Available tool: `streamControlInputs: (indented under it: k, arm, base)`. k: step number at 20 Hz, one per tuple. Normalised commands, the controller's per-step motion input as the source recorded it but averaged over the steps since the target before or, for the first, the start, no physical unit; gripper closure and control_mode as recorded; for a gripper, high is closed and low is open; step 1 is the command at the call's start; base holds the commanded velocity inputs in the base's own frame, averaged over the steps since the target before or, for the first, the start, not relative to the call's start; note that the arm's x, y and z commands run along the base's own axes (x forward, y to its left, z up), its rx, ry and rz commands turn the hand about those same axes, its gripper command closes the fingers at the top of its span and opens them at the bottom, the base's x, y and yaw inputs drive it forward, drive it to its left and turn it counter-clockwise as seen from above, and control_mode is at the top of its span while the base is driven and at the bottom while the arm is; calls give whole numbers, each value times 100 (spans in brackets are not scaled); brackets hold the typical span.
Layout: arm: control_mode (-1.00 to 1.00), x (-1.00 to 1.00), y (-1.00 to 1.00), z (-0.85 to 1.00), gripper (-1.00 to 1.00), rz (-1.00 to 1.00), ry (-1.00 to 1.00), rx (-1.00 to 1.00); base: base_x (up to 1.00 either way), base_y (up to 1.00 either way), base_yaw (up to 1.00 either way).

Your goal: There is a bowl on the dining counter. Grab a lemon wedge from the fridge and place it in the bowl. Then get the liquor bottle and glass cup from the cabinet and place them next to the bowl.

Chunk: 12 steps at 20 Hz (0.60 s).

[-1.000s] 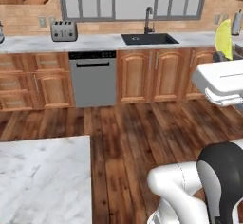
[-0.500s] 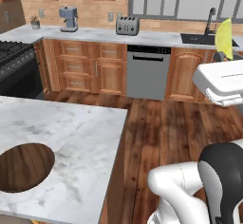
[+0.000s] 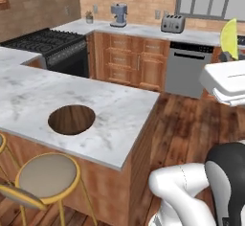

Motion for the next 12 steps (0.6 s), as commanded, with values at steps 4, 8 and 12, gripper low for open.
streamControlInputs:
  k: [4, 8, 12]
  arm:
    - [100, 0, 0, 0, 100, 0, 0, 0]
    - [100, 0, 0, 0, 100, 0, 0, 0]
    - [100, 0, 0, 0, 100, 0, 0, 0]
  base:
    - [-65, 75, 8]
    - [-25, 78, 0]
    - [10, 68, -2]
